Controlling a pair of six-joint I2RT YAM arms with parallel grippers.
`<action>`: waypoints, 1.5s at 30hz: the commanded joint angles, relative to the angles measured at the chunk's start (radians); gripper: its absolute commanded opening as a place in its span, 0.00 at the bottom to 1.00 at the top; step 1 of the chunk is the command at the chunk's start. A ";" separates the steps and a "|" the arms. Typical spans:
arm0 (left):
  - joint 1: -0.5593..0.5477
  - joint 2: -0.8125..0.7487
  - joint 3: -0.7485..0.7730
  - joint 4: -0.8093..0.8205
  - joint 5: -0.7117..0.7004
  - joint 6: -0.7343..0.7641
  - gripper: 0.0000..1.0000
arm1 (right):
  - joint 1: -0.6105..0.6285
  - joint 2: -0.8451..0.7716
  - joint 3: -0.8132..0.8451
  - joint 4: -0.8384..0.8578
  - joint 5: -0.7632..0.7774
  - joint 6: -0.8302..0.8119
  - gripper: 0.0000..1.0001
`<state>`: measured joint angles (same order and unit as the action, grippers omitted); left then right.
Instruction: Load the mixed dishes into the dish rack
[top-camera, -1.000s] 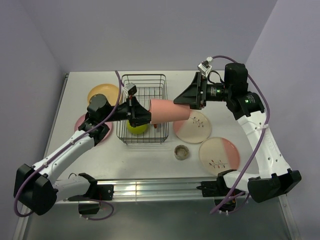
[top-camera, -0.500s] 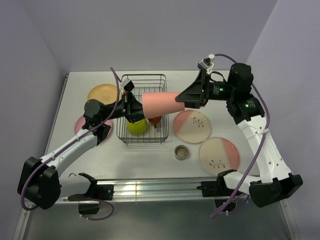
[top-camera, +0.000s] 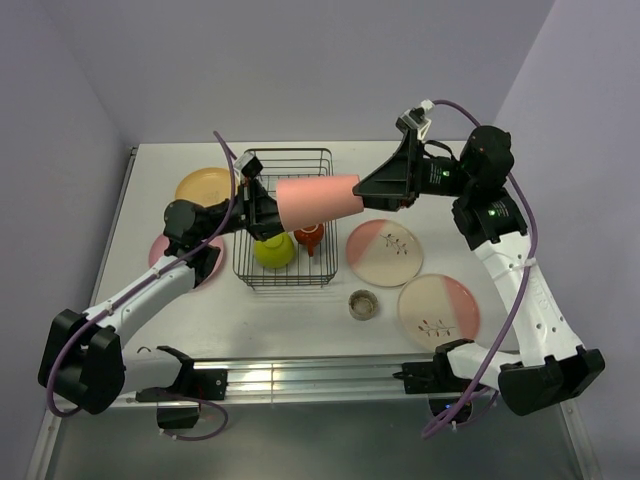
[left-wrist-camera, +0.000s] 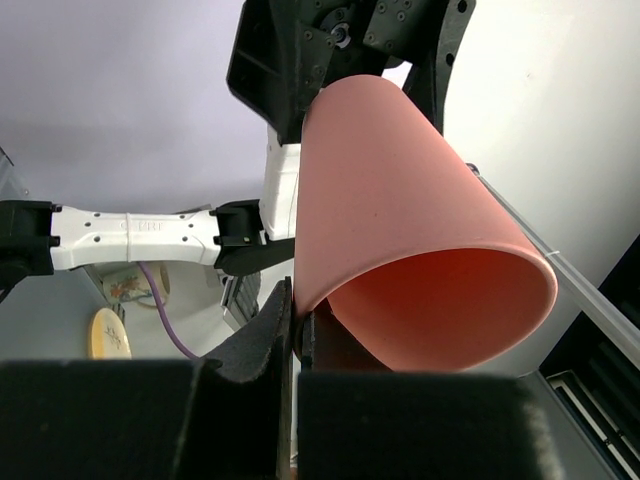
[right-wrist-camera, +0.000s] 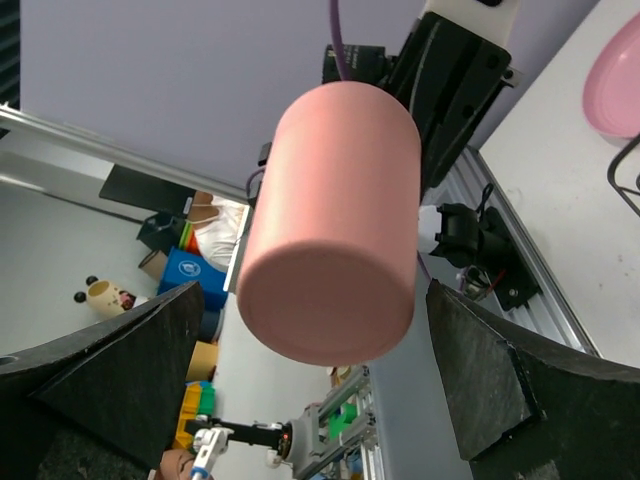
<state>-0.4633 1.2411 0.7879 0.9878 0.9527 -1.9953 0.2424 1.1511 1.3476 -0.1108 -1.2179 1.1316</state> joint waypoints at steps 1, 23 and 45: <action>0.000 -0.015 -0.010 0.086 -0.011 -0.028 0.00 | 0.006 0.012 -0.002 0.140 -0.020 0.071 1.00; 0.002 0.057 0.053 0.127 -0.011 -0.057 0.00 | 0.040 0.035 -0.028 0.174 -0.023 0.084 0.02; 0.566 -0.235 0.508 -1.936 -0.601 1.021 0.99 | 0.283 0.416 0.584 -0.989 0.722 -0.685 0.00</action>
<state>0.1051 1.0077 1.2045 -0.7681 0.4755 -1.1324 0.4294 1.5242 1.8778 -0.8875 -0.7353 0.5823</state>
